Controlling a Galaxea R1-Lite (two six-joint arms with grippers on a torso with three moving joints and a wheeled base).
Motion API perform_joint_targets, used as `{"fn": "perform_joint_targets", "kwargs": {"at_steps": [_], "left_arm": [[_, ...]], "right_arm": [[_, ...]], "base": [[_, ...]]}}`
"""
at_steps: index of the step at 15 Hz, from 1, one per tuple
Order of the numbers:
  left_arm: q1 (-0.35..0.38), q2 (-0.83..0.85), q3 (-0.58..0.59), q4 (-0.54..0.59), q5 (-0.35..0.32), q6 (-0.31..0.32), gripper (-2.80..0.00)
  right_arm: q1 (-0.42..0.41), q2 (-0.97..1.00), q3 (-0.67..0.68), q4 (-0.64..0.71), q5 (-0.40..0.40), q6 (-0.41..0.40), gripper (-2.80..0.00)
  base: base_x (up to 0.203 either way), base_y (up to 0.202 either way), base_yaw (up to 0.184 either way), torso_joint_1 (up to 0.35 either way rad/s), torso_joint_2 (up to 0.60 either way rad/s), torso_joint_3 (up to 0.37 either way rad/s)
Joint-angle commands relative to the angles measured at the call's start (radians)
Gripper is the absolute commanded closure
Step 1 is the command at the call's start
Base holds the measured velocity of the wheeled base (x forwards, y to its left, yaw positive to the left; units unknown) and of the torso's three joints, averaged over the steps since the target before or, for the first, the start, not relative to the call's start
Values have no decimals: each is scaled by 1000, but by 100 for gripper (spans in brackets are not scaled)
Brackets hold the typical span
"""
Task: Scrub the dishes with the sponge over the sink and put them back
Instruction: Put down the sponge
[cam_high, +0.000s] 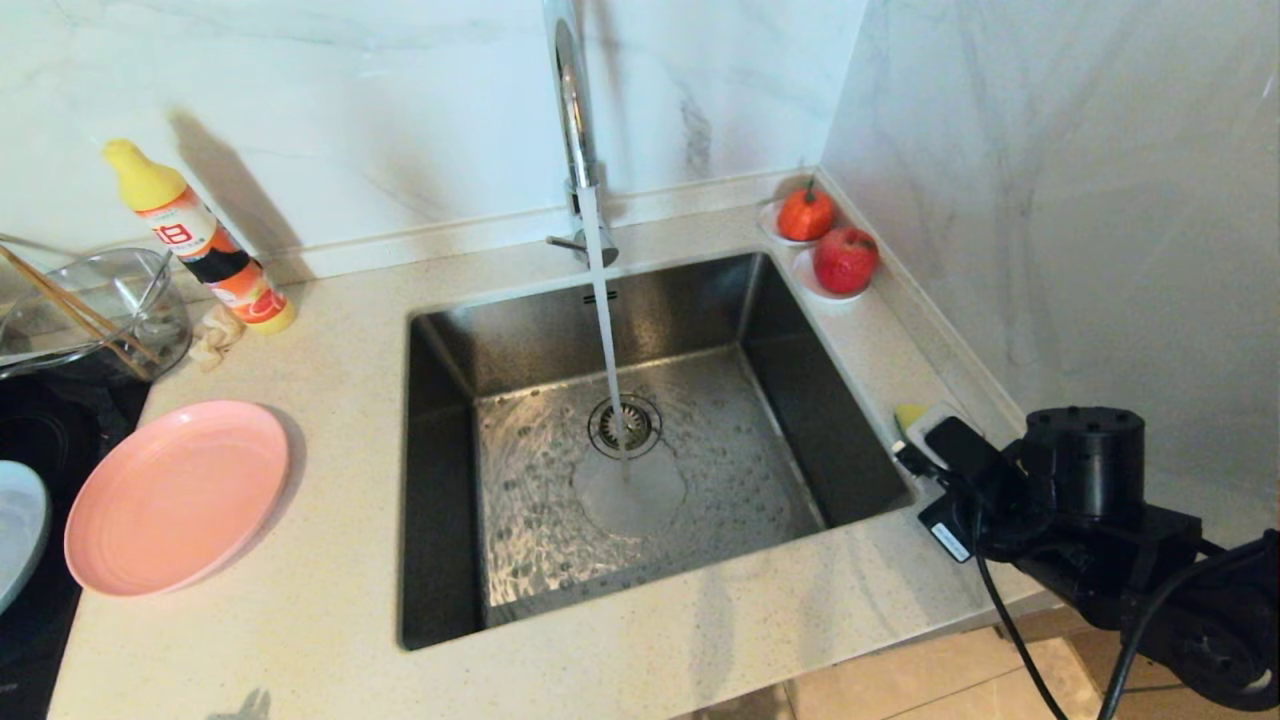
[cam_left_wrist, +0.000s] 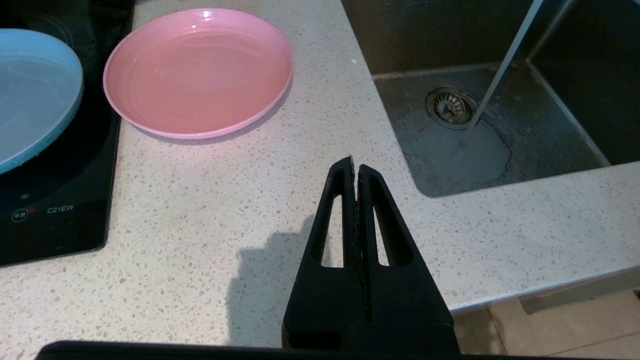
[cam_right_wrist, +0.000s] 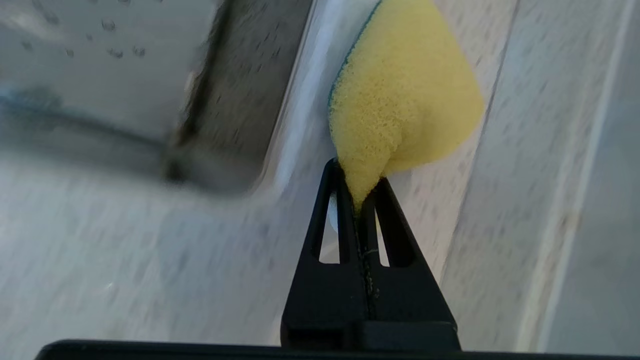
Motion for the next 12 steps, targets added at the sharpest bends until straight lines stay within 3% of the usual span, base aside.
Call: {"fn": "perform_joint_targets", "kwargs": {"at_steps": [1, 4, 5, 6, 12], "left_arm": [[0, -1, 40, -2, 0, 0, 0], [0, -1, 40, 0, 0, 0, 0], [0, -1, 40, -1, 0, 0, 0], [0, -1, 40, 0, 0, 0, 0], [0, -1, 40, -2, 0, 0, 0]], "right_arm": [[0, 16, -17, 0, -11, -11, 0], [0, 2, -9, -2, -11, -37, 0], [0, -4, -4, -1, -11, -41, -175], [0, -11, -1, 0, -11, -43, -280], [12, -56, 17, 5, -9, -43, -280]], "base": [[0, 0, 0, 0, 0, 0], [0, 0, 0, 0, 0, 0], [0, 0, 0, 0, 0, 0], [0, 0, 0, 0, 0, 0], [0, 0, 0, 0, 0, 0]]}}
